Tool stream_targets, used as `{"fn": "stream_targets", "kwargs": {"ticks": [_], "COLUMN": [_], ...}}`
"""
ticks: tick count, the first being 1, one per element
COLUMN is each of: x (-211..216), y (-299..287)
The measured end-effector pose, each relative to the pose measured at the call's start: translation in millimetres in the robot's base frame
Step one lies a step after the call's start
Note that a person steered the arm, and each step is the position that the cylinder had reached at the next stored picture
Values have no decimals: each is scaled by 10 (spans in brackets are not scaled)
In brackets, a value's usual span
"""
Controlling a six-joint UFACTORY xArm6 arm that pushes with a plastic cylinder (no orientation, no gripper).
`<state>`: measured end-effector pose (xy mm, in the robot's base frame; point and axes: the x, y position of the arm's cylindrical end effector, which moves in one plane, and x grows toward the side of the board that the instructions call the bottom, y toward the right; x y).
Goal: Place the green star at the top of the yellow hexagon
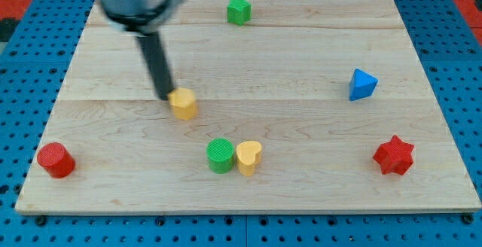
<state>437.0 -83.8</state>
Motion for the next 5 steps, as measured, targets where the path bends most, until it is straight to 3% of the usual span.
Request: {"fn": "stream_targets", "kwargs": {"ticks": [1,2,3,5], "x": [58,542,165,-1815], "y": [265,432,561,1363]}}
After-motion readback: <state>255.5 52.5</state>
